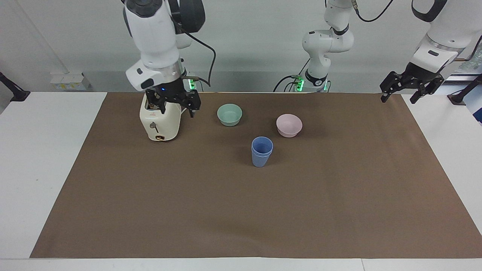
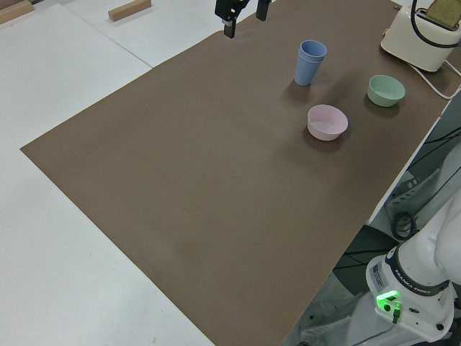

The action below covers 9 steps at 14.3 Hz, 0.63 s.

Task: Stack blue cups with both arms

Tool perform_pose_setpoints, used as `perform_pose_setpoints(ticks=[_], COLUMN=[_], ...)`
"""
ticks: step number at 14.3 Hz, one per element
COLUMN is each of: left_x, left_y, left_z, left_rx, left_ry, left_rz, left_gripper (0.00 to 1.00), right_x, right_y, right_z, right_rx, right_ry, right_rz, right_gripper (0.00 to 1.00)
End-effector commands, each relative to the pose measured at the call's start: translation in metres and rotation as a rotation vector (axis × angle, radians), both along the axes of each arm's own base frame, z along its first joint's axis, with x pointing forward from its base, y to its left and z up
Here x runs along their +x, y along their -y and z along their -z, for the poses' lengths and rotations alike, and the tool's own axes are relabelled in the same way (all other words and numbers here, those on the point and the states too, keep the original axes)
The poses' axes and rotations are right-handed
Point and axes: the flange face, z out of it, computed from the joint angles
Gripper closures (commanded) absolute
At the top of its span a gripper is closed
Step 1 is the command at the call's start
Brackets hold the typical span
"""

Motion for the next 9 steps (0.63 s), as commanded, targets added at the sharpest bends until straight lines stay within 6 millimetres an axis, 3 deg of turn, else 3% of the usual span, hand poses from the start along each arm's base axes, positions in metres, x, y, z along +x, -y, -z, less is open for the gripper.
perform_pose_setpoints(ticks=[1, 3, 4, 6, 9], left_x=[-0.007, -0.007, -0.007, -0.007, -0.007], left_y=[-0.003, -0.003, -0.003, -0.003, -0.003], left_z=[-0.003, -0.003, -0.003, -0.003, -0.003], left_rx=[0.01, 0.01, 0.01, 0.01, 0.01], left_ry=[-0.001, 0.001, -0.001, -0.001, -0.001], left_rz=[0.004, 0.004, 0.004, 0.004, 0.0], left_gripper=[0.0, 0.0, 0.0, 0.0, 0.0], right_x=[-0.019, -0.028, -0.03, -0.035, -0.025], right_y=[0.052, 0.11, 0.133, 0.143, 0.132], right_z=[-0.027, -0.047, -0.048, -0.036, -0.013], right_rx=[-0.004, 0.021, 0.022, 0.02, 0.02], right_ry=[-0.015, 0.016, 0.022, 0.023, 0.053], right_rz=[-0.072, -0.12, -0.149, -0.138, -0.055], right_gripper=[0.0, 0.0, 0.0, 0.0, 0.0])
